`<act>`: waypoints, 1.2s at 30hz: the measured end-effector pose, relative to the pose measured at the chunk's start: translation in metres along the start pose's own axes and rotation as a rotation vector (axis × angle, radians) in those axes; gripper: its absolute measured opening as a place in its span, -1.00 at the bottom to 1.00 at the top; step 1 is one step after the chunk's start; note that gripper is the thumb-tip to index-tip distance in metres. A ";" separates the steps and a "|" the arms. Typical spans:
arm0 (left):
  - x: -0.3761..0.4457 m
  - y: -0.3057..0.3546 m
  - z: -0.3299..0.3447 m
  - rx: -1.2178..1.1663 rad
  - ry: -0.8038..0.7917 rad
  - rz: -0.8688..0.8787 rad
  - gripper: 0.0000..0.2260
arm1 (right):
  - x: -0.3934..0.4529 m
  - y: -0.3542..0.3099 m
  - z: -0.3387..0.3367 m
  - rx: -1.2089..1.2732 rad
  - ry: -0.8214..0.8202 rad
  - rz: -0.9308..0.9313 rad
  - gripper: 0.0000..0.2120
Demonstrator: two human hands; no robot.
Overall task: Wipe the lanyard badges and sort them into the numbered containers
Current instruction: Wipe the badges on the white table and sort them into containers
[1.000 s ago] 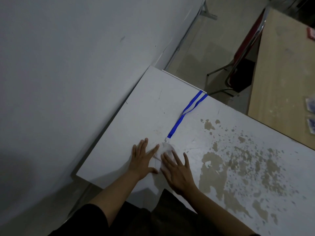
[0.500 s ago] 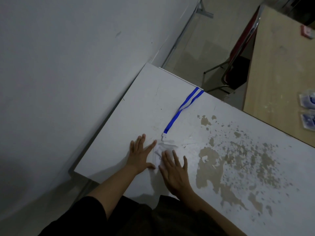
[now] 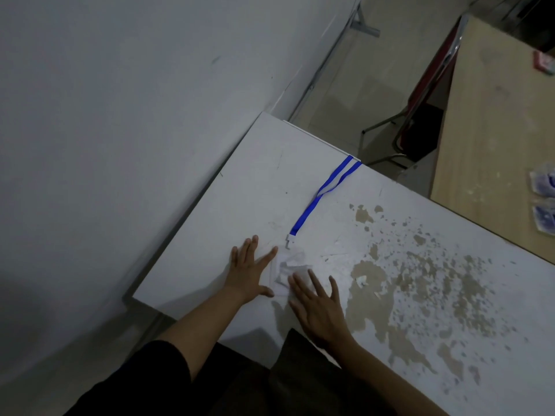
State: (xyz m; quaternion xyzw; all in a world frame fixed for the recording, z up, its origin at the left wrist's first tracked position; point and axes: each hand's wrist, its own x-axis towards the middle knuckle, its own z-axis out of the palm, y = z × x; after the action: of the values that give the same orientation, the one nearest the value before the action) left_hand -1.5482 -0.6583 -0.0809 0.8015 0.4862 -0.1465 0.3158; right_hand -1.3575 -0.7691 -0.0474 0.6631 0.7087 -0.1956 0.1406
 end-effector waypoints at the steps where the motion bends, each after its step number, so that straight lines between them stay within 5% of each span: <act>1: 0.000 0.000 0.000 0.007 0.004 0.000 -0.01 | 0.007 0.002 -0.003 0.030 -0.009 0.045 -0.44; 8: -0.001 0.000 -0.002 -0.007 0.001 0.001 -0.01 | 0.005 -0.014 0.009 0.000 -0.048 -0.046 -0.42; 14: -0.001 0.001 -0.003 0.009 0.002 0.000 -0.01 | 0.026 -0.004 -0.004 0.086 0.014 0.092 -0.47; 20: -0.001 0.000 -0.003 0.007 -0.015 -0.004 -0.01 | -0.001 -0.004 0.017 0.046 -0.029 -0.064 -0.43; 26: -0.001 0.002 -0.004 0.045 -0.013 -0.004 -0.01 | 0.035 0.006 -0.003 0.363 0.259 0.061 -0.70; 28: -0.002 0.002 -0.004 0.042 -0.011 -0.004 -0.01 | 0.046 0.001 -0.003 0.451 0.252 0.101 -0.64; 31: -0.002 0.002 -0.005 0.030 -0.014 -0.003 -0.01 | 0.053 -0.005 0.002 0.576 0.198 0.233 -0.81; 36: -0.002 0.002 -0.004 0.026 -0.011 -0.004 0.00 | 0.036 -0.004 0.021 0.493 0.170 0.328 -0.79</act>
State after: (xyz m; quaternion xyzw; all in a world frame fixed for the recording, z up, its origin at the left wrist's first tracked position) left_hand -1.5482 -0.6577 -0.0759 0.8039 0.4841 -0.1578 0.3075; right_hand -1.3655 -0.7465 -0.0819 0.7966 0.5328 -0.2803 -0.0544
